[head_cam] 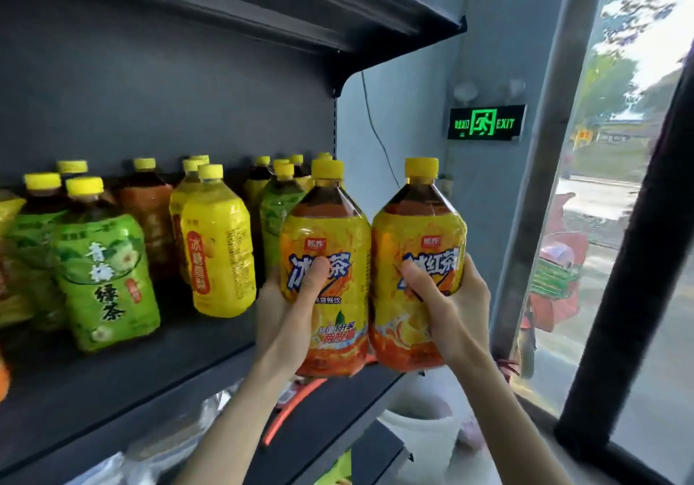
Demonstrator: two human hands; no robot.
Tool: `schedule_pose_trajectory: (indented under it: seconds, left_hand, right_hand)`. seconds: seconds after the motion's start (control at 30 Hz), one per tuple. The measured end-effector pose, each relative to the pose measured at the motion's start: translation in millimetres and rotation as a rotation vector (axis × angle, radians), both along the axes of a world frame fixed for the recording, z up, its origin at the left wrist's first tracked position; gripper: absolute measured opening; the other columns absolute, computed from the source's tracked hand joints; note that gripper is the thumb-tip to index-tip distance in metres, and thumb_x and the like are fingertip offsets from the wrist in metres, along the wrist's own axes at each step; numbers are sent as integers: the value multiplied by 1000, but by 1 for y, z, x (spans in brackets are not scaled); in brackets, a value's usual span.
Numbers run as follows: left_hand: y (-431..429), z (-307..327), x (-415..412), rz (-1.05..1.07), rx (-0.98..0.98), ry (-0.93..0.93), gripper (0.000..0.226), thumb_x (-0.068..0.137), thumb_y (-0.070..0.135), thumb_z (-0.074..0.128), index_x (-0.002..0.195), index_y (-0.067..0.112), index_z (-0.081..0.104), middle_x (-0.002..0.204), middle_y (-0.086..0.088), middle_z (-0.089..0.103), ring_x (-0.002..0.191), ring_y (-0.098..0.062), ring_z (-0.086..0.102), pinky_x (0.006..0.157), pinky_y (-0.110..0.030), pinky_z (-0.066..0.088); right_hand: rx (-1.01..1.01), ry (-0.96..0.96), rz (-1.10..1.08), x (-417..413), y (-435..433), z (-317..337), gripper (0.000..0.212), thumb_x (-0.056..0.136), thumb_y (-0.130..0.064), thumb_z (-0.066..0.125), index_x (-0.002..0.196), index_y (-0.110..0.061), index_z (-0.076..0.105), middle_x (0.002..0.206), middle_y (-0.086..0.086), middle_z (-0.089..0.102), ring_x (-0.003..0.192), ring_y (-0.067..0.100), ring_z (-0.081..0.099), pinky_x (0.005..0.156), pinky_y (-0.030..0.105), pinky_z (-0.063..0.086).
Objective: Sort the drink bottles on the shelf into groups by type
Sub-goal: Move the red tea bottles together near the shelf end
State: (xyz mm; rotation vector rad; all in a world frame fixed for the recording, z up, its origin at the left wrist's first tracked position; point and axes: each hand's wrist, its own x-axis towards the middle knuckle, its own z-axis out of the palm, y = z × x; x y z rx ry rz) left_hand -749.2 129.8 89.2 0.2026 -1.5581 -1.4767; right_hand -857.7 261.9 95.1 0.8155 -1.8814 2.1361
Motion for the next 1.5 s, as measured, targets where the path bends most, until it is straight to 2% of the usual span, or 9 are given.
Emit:
schedule_pose_trajectory:
  seconds: [0.1, 0.27, 0.47, 0.6, 0.83, 0.93, 1.07, 1.2, 1.5]
  left_hand:
    - [-4, -2, -53, 9, -19, -31, 46, 72, 64, 60, 106, 33, 62, 97, 14, 72, 92, -5, 67, 75, -22, 53]
    - [5, -6, -137, 73, -13, -29, 33, 78, 53, 64, 103, 33, 59, 93, 17, 70, 85, 10, 62, 67, -5, 46]
    - [10, -3, -218, 211, 39, -34, 32, 75, 61, 63, 96, 38, 58, 85, 26, 69, 80, 3, 65, 71, -20, 53]
    - [-4, -3, -254, 309, 51, -29, 53, 65, 68, 64, 106, 34, 58, 100, 13, 71, 96, -9, 66, 84, -36, 54]
    - [-36, 0, -295, 449, 83, -105, 43, 68, 59, 57, 103, 35, 52, 96, 17, 63, 82, 8, 60, 60, -7, 46]
    - [-55, -1, -314, 506, 42, -129, 55, 71, 61, 55, 120, 34, 50, 105, 19, 63, 93, 6, 58, 68, -10, 46]
    - [-70, -4, -338, 561, -1, -204, 32, 82, 51, 55, 110, 47, 40, 99, 30, 53, 90, 11, 51, 69, -3, 41]
    - [-85, -7, -351, 616, -21, -269, 55, 73, 59, 52, 122, 37, 38, 103, 27, 50, 98, 3, 49, 89, -21, 38]
    - [-117, -14, -372, 531, 111, -370, 76, 74, 60, 51, 140, 31, 30, 123, 12, 48, 118, -11, 47, 97, -30, 39]
  right_hand:
    - [-17, -2, 9, -51, 1, -3, 61, 48, -63, 72, 94, -24, 64, 83, -7, 73, 76, 8, 70, 67, 27, 56]
    - [-4, -1, 66, -139, 1, -10, 62, 47, -63, 72, 94, -23, 65, 82, -6, 73, 73, 7, 70, 62, 21, 54]
    - [44, 5, 170, -234, -8, -4, 62, 47, -64, 73, 95, -26, 64, 86, -8, 73, 76, 7, 70, 68, 29, 56]
    - [33, 9, 276, -276, -32, -1, 67, 48, -62, 74, 101, -22, 64, 88, -8, 71, 74, 0, 68, 59, 13, 52]
    - [42, 14, 384, -329, -83, -2, 48, 55, -49, 78, 93, -22, 64, 80, -14, 70, 70, -5, 66, 55, 8, 47]
    - [54, 25, 401, -349, -103, -5, 51, 52, -56, 77, 91, -27, 62, 76, -19, 70, 72, -3, 67, 57, 11, 50]
    - [54, -15, 428, -378, -124, -14, 53, 55, -54, 77, 96, -24, 63, 84, -12, 71, 71, -2, 67, 59, 15, 52]
    - [51, -57, 482, -397, -143, -20, 59, 50, -61, 75, 95, -25, 63, 86, -9, 71, 73, 2, 68, 63, 22, 53]
    - [65, -37, 599, -415, -168, -23, 45, 61, -52, 78, 94, -27, 60, 79, -18, 68, 73, -5, 65, 61, 14, 51]
